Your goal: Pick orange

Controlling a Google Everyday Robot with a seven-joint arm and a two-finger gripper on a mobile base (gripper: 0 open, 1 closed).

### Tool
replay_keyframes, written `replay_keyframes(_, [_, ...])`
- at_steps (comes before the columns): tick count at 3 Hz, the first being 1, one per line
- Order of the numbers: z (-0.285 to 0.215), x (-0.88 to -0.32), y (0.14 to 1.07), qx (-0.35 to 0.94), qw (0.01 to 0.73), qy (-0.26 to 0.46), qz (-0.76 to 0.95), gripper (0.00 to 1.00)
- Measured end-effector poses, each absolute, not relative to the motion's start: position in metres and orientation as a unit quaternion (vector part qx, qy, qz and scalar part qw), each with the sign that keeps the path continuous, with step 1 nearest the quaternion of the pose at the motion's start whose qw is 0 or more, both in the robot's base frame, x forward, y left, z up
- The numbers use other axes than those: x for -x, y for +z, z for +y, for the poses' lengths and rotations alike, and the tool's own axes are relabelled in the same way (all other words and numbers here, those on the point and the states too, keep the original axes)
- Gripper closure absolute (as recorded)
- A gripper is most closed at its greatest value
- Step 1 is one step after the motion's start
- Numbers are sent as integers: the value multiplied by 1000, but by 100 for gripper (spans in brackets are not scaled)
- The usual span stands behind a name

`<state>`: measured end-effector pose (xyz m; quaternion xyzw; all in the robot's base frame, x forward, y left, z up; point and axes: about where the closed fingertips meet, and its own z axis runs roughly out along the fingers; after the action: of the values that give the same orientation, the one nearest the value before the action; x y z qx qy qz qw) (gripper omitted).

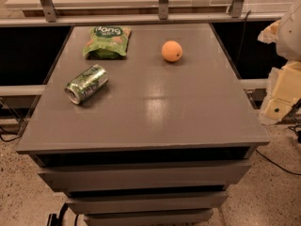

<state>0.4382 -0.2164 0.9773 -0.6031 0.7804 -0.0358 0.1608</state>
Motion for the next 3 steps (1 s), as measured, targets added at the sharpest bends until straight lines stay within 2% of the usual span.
replay_keyframes(2, [-211, -446, 980, 604, 174, -35, 777, 0])
replay_keyframes(3, [-183, -486, 976, 607, 197, -18, 770, 0])
